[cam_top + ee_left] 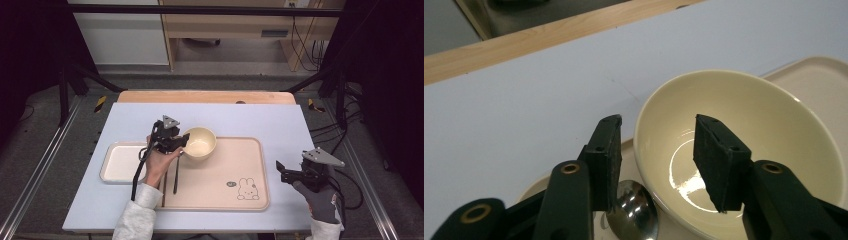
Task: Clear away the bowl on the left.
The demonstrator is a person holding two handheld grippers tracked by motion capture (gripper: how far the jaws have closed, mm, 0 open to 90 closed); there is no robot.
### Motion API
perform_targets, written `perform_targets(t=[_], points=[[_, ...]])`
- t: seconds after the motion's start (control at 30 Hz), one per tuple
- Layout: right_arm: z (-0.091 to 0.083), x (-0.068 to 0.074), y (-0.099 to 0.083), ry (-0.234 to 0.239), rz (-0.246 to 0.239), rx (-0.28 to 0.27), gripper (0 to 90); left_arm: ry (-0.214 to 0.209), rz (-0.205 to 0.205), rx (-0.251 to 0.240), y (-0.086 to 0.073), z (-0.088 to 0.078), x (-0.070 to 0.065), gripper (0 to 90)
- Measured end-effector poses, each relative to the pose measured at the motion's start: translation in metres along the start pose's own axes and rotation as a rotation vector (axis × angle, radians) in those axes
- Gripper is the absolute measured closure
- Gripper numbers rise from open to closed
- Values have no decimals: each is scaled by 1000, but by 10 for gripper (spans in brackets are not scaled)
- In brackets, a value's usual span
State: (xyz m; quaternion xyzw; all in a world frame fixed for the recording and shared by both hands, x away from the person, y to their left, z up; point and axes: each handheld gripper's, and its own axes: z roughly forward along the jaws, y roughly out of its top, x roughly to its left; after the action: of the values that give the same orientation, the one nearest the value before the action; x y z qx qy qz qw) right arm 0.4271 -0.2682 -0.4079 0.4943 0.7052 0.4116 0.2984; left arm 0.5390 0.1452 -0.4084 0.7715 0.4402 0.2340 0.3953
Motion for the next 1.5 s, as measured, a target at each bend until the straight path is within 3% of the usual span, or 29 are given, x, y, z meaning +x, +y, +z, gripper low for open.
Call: perform_targets(t=[0.3, 0.7, 0.9, 1.27, 1.5], points=[[-1, 0, 0, -1, 2, -2, 33, -12, 4, -84, -5, -32, 2, 465], [-1, -1, 0, -4, 4, 2, 33, 7, 41, -138, -23, -71, 8, 407], [0, -1, -1, -5, 5, 6, 33, 22, 52, -142, -36, -83, 14, 365], [0, -2, -2, -10, 4, 6, 33, 39, 32, -129, -63, -96, 29, 308], [-1, -4, -2, -17, 9, 2, 32, 65, 26, -132, -73, -109, 39, 284]])
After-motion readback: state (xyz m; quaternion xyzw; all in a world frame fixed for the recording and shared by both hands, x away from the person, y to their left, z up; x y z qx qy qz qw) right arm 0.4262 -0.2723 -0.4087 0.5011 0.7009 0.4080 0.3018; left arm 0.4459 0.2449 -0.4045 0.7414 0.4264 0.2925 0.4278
